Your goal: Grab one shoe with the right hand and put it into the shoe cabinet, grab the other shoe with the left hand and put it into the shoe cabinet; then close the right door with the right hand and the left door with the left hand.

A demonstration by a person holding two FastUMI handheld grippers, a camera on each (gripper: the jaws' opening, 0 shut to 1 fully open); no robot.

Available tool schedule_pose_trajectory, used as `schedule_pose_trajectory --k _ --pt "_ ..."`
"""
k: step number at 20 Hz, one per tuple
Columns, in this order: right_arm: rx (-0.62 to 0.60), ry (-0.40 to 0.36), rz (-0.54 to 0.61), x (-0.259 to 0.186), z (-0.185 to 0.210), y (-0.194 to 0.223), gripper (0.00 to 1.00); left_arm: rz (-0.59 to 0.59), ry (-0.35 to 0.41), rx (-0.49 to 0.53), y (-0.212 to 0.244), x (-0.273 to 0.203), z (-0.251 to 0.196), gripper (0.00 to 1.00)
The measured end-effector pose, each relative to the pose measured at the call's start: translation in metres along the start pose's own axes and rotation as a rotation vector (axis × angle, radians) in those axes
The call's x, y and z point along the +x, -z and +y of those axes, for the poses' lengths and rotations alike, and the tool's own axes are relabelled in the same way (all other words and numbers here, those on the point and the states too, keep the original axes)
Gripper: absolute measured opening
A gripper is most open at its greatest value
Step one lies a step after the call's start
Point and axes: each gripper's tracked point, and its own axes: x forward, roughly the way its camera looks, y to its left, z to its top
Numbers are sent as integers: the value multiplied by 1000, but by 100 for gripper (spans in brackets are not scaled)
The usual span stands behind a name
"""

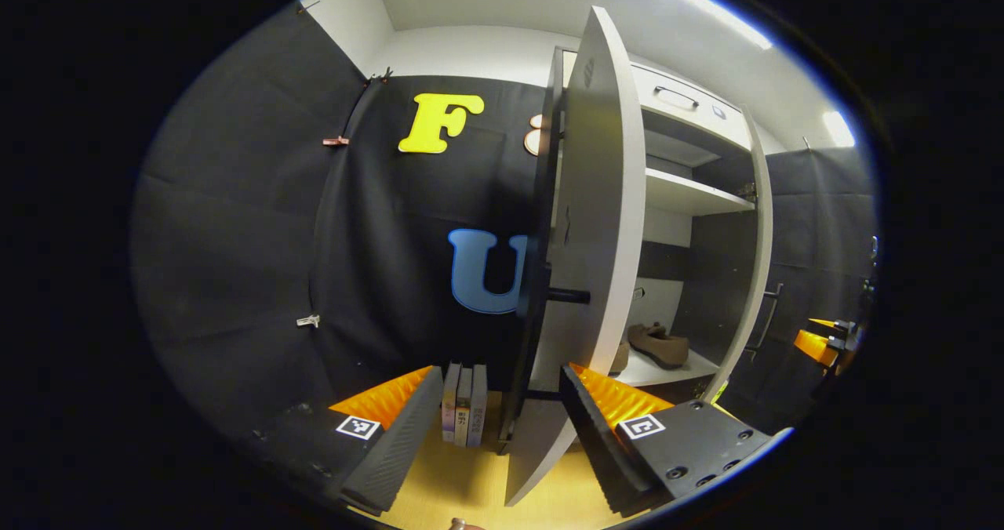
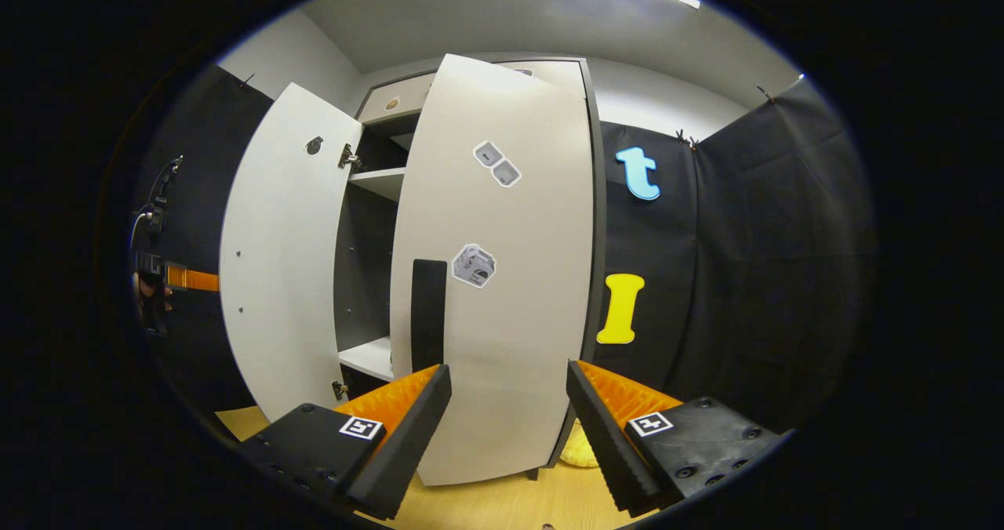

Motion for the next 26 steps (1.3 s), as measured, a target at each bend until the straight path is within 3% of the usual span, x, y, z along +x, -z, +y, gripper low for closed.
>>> schedule_pose_trajectory --k 2,8,11,14,20,24,26 --pt "-2 3 7 0 -4 3 98 0 -12 11 -1 0 -2 97" --pt "23 -29 22 9 -2 10 98 0 -31 61 -1 -1 -24 91" --pt "21 -51 20 11 0 12 98 -3 11 35 3 2 -54 94" --pt "7 -60 27 12 -4 15 98 -6 60 71 4 12 -85 97" --pt "24 -55 17 5 -22 13 98 -21 151 86 2 27 -141 91" --pt "42 -39 14 -1 -34 11 98 -22 231 40 5 28 -170 97" --pt "41 -34 12 -4 -37 10 98 -12 238 49 7 28 -173 93"
